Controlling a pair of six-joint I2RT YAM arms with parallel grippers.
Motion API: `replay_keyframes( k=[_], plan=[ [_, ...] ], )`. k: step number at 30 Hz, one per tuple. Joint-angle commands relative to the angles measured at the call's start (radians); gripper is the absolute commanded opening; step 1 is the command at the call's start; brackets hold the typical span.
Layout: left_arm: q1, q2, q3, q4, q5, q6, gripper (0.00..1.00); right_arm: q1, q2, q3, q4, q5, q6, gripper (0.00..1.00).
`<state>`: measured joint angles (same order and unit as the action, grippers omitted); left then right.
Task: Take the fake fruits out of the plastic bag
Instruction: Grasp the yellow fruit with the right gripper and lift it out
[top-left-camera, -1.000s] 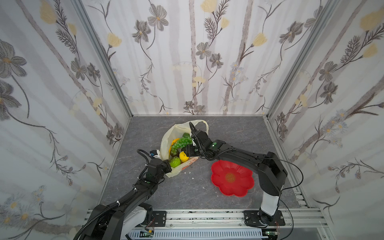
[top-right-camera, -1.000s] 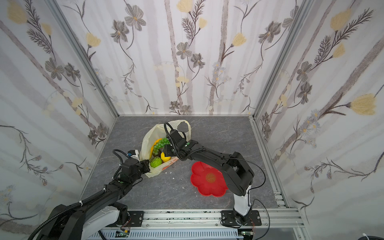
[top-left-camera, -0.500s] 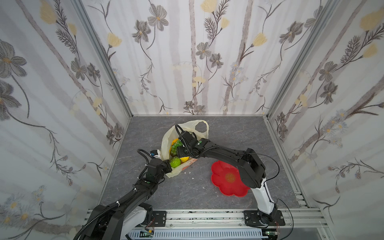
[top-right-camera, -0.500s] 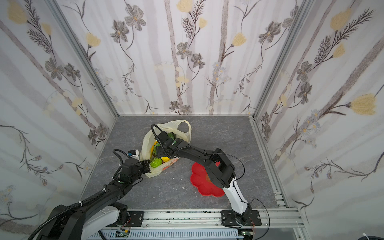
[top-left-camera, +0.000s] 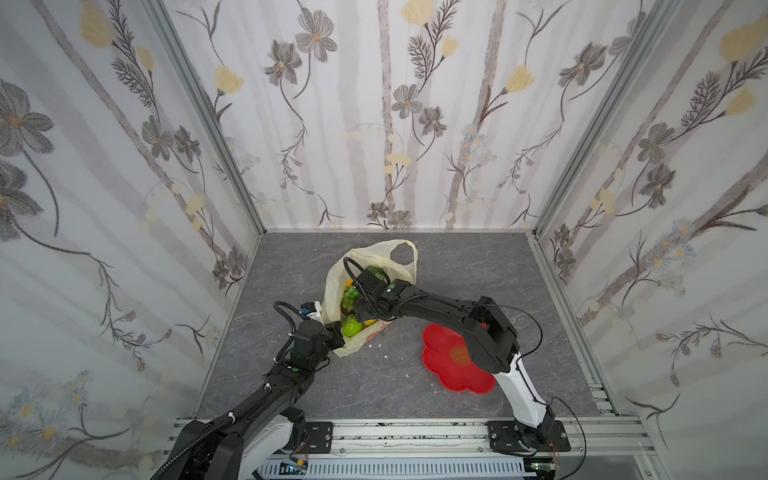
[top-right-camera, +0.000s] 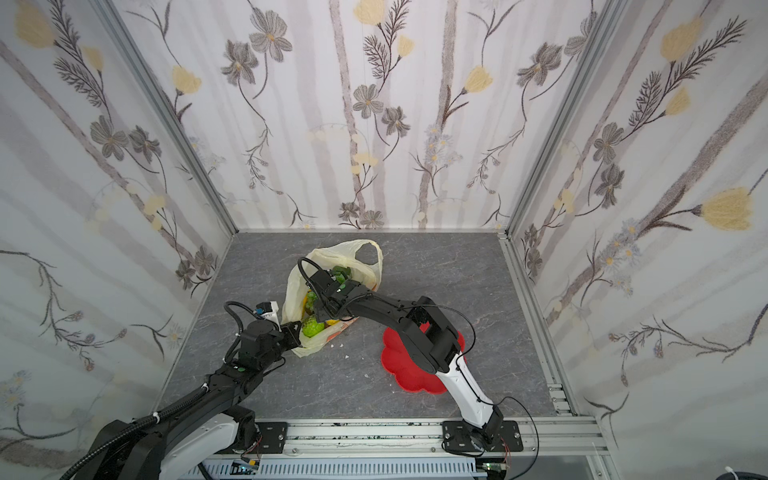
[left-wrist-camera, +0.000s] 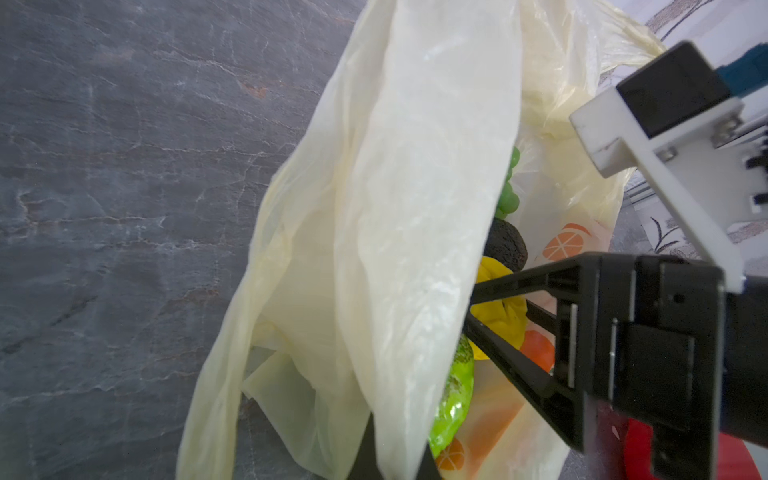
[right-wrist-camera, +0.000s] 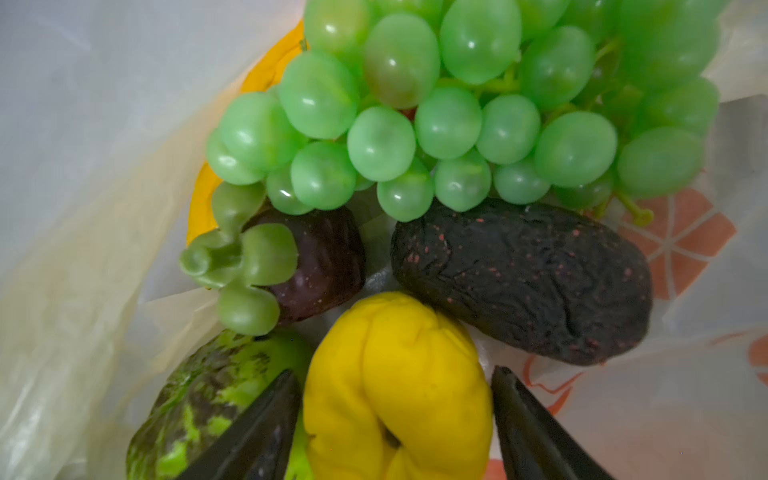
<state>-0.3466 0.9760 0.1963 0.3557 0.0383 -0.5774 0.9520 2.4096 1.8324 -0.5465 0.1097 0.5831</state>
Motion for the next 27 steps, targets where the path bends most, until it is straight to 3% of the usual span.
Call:
replay_keyframes(
  k=[1, 9, 17, 27],
  plan=[
    [-0.006, 0.016, 0.003, 0.049, 0.010, -0.004, 0.00, 0.002, 0.022, 0.023, -0.002, -0.003, 0.007, 0.73],
    [-0.016, 0.028, -0.003, 0.077, 0.012, 0.003, 0.00, 0.002, 0.044, 0.072, -0.036, 0.008, 0.005, 0.63],
    [-0.016, 0.021, -0.004, 0.076, 0.006, 0.003, 0.00, 0.004, 0.009, 0.072, -0.054, 0.005, 0.002, 0.61],
    [-0.016, 0.020, -0.005, 0.076, 0.003, 0.005, 0.00, 0.002, -0.187, -0.021, -0.064, 0.012, -0.050, 0.61]
  ],
)
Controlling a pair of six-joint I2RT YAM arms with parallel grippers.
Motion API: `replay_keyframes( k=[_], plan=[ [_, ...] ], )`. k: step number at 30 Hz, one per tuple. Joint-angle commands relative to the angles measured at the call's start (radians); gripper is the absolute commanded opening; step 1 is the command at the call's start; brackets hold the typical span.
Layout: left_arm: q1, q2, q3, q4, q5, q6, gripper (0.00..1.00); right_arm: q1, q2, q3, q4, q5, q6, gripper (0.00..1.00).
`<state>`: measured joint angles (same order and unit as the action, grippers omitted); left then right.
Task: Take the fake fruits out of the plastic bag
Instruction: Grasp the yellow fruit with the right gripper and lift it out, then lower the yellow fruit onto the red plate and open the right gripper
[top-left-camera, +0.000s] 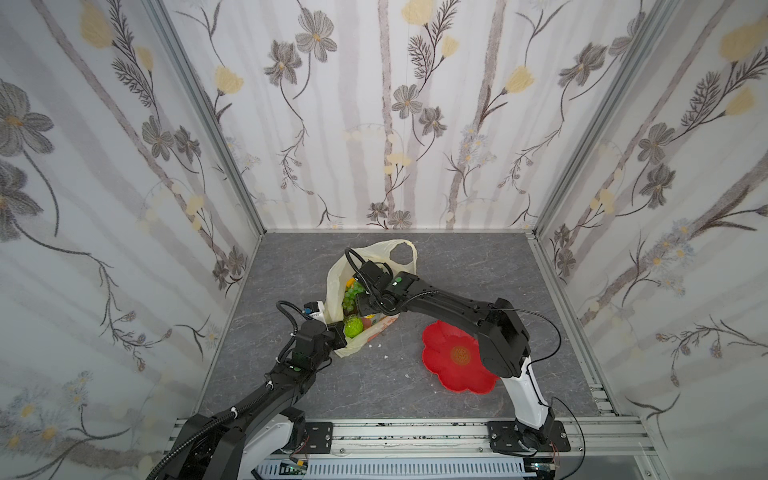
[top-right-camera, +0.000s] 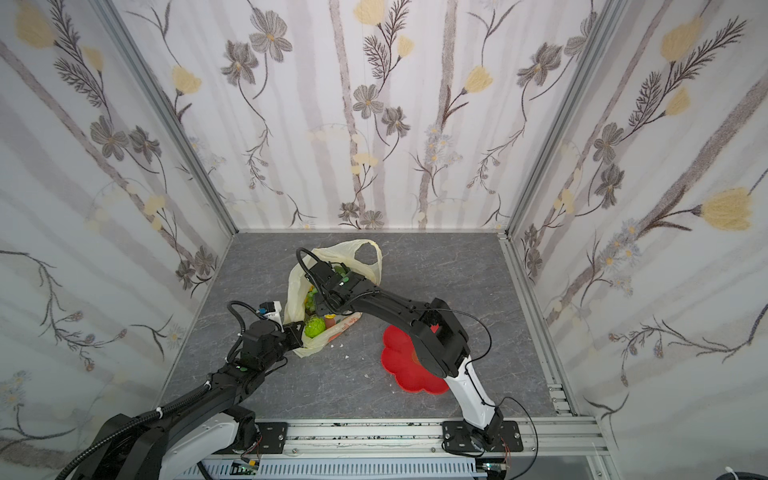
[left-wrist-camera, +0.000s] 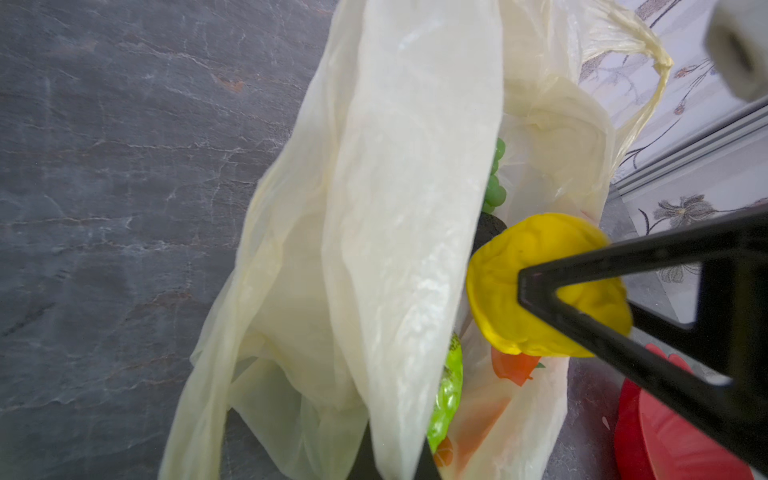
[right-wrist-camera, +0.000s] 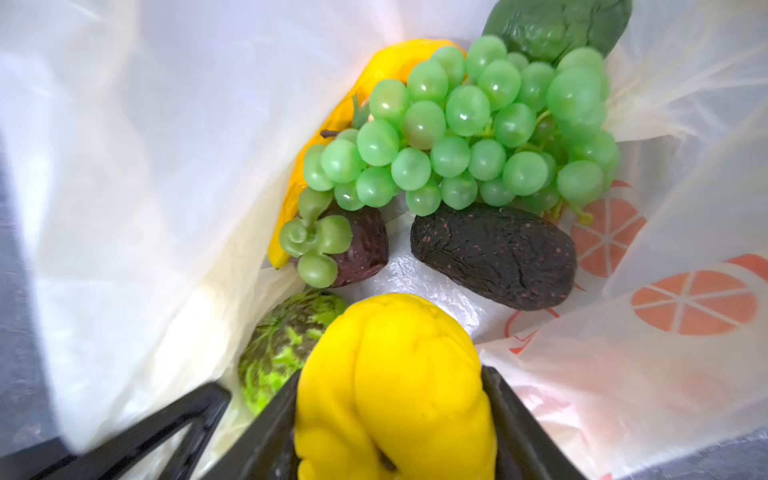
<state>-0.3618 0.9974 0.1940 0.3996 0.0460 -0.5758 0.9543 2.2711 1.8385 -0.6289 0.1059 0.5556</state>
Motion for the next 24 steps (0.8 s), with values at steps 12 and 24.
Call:
replay_keyframes(
  k=[12, 24],
  plan=[
    [-0.001, -0.007, -0.003, 0.031, -0.010, 0.006, 0.00, -0.094, -0.471, -0.404, 0.008, 0.027, -0.049, 0.61],
    [0.000, 0.027, 0.009, 0.039, -0.026, 0.009, 0.00, -0.229, -0.805, -0.797, -0.027, 0.037, 0.020, 0.60]
  ],
)
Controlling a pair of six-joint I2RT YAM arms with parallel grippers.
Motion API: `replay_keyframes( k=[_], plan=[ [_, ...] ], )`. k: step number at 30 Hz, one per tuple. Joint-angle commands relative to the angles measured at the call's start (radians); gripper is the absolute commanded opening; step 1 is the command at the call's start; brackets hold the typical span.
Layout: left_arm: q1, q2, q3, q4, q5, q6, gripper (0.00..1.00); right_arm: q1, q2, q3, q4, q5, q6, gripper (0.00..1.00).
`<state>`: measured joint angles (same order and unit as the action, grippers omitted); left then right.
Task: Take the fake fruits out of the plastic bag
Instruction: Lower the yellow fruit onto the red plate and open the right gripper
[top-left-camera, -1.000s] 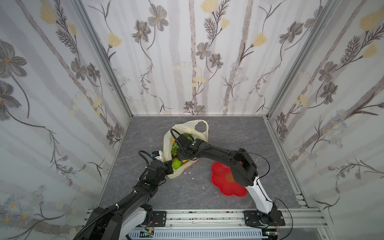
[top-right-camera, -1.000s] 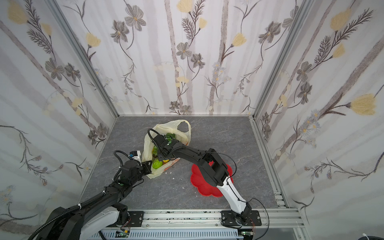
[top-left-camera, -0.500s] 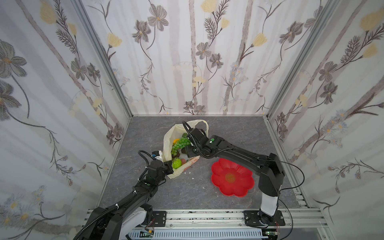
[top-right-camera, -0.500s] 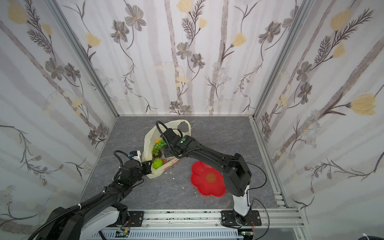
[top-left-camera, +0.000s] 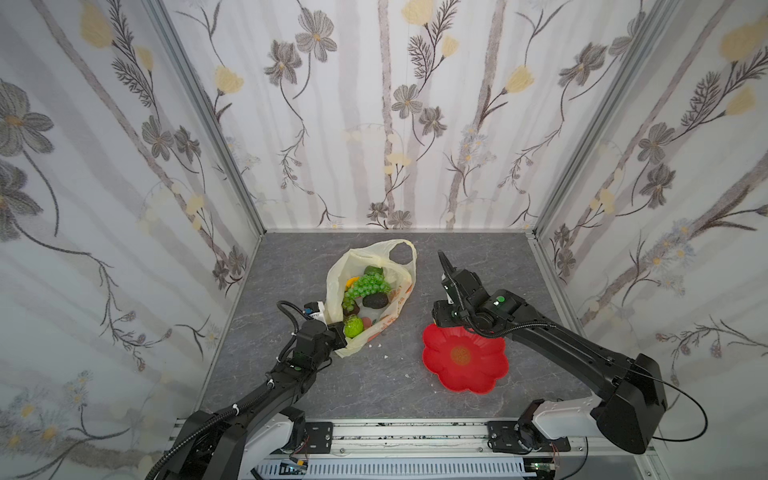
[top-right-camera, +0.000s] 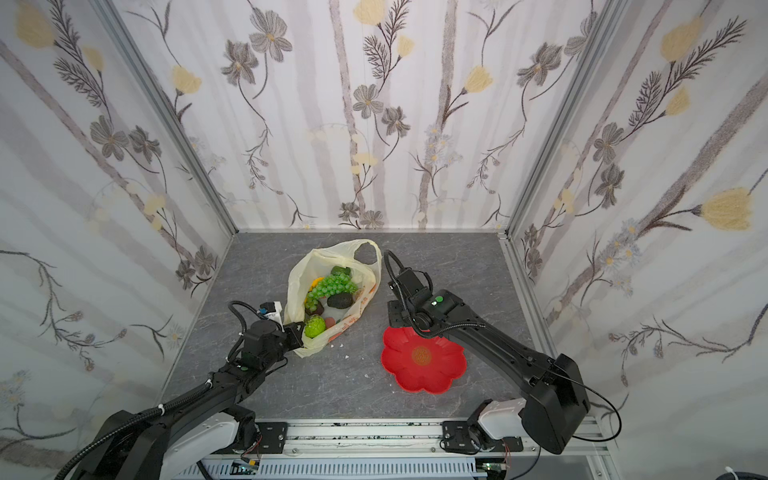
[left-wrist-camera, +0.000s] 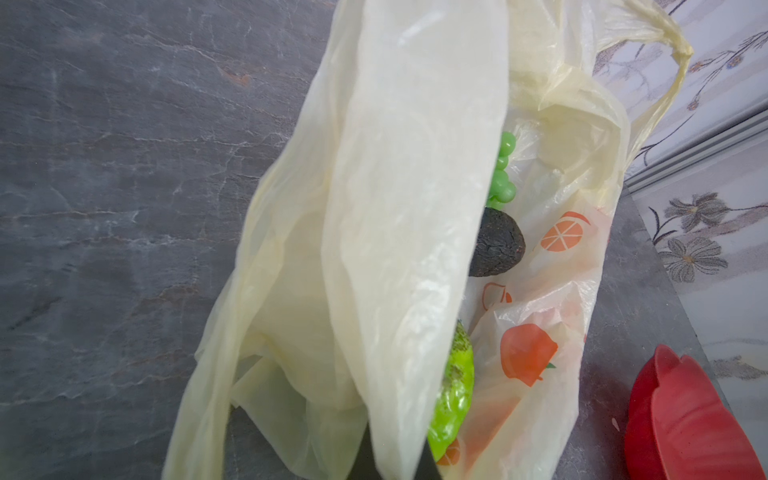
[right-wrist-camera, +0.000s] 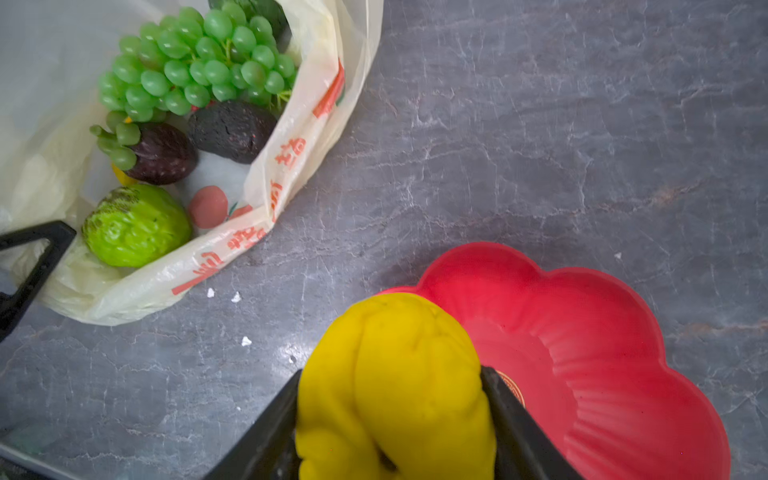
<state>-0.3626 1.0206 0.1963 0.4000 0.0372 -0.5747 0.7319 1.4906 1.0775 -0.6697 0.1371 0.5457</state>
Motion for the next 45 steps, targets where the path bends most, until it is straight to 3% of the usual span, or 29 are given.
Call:
replay_keyframes(
  k=[1, 10, 33, 45],
  plan=[
    [0.001, 0.004, 0.006, 0.039, -0.018, 0.008, 0.00, -0.009, -0.035, -0.062, 0.018, 0.008, 0.034, 0.60],
    [-0.001, 0.006, 0.005, 0.042, -0.017, 0.008, 0.00, -0.070, -0.074, -0.235, 0.114, -0.031, 0.058, 0.59],
    [0.001, -0.005, 0.000, 0.042, -0.017, 0.010, 0.00, -0.075, 0.035, -0.317, 0.188, -0.004, 0.088, 0.60],
    [0.000, -0.005, 0.000, 0.042, -0.020, 0.010, 0.00, -0.075, 0.036, -0.317, 0.188, -0.001, 0.098, 0.67]
  ],
)
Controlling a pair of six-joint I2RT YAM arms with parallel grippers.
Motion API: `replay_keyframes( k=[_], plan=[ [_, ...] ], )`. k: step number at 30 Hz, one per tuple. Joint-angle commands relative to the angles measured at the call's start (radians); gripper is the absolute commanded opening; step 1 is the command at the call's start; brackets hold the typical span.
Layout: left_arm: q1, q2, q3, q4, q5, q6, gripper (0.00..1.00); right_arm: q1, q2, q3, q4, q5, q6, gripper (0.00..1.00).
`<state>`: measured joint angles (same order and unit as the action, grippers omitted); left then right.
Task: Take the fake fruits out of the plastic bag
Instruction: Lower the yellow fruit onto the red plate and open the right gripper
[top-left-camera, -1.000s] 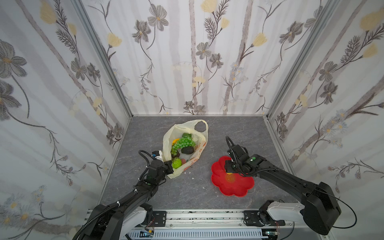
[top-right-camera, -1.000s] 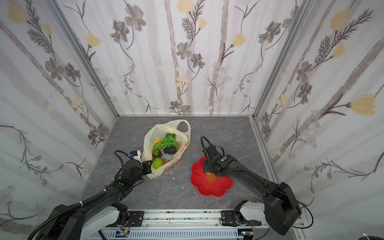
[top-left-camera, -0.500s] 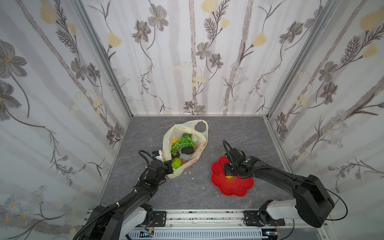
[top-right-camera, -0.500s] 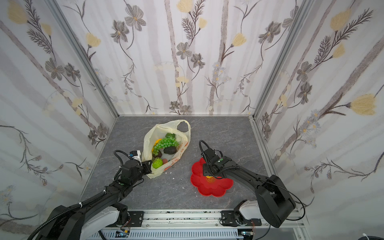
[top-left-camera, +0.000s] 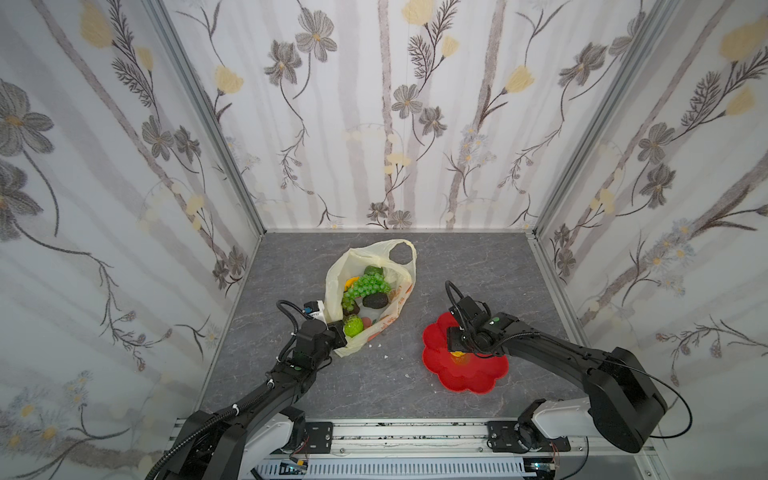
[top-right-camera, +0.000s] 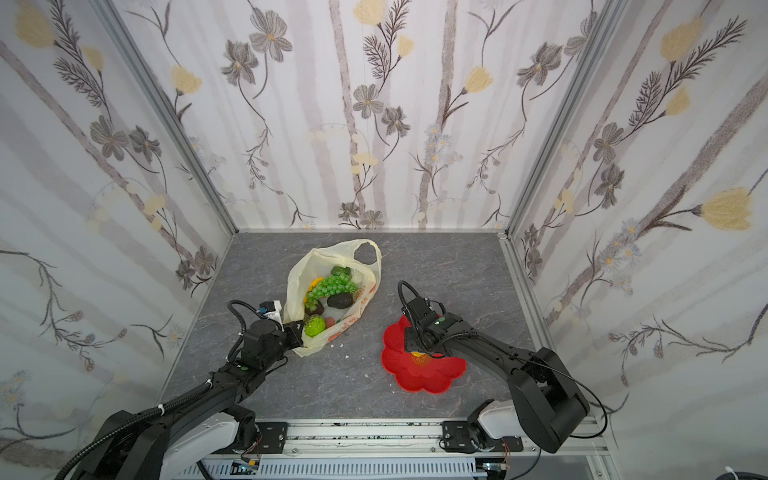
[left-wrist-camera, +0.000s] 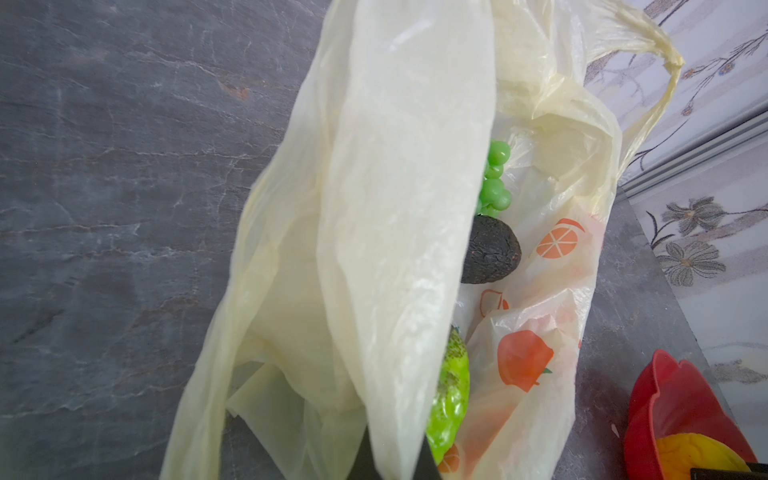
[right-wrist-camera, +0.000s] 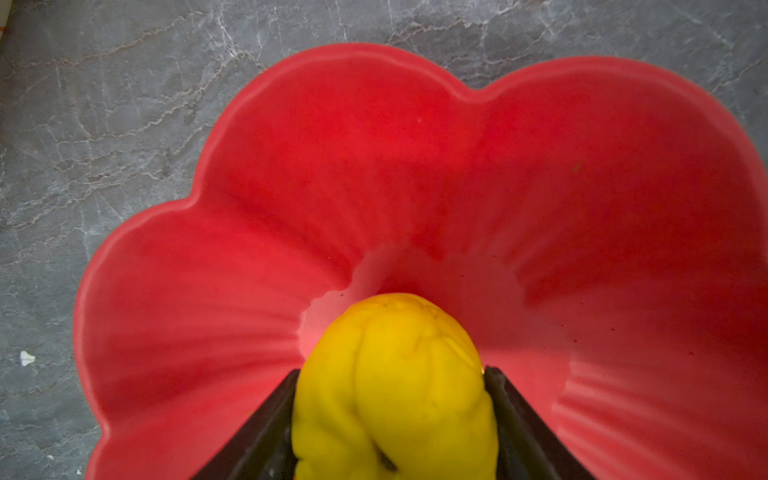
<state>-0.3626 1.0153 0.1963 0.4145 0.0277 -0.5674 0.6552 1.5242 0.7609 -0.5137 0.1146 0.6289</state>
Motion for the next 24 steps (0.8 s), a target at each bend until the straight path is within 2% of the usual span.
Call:
replay_keyframes(
  k=[1, 15, 20, 24],
  plan=[
    [0.001, 0.000, 0.000, 0.027, -0.011, 0.002, 0.00, 0.001, 0.001, 0.001, 0.031, 0.022, 0.014, 0.68],
    [0.001, -0.006, -0.001, 0.026, -0.009, 0.003, 0.00, 0.014, -0.047, 0.029, -0.028, 0.090, 0.014, 0.73],
    [0.001, -0.006, -0.001, 0.026, -0.009, 0.003, 0.00, 0.061, -0.053, 0.147, -0.088, 0.146, 0.018, 0.73],
    [-0.001, -0.009, -0.001, 0.026, -0.007, 0.003, 0.00, 0.120, 0.001, 0.286, -0.050, 0.121, 0.014, 0.73]
  ],
)
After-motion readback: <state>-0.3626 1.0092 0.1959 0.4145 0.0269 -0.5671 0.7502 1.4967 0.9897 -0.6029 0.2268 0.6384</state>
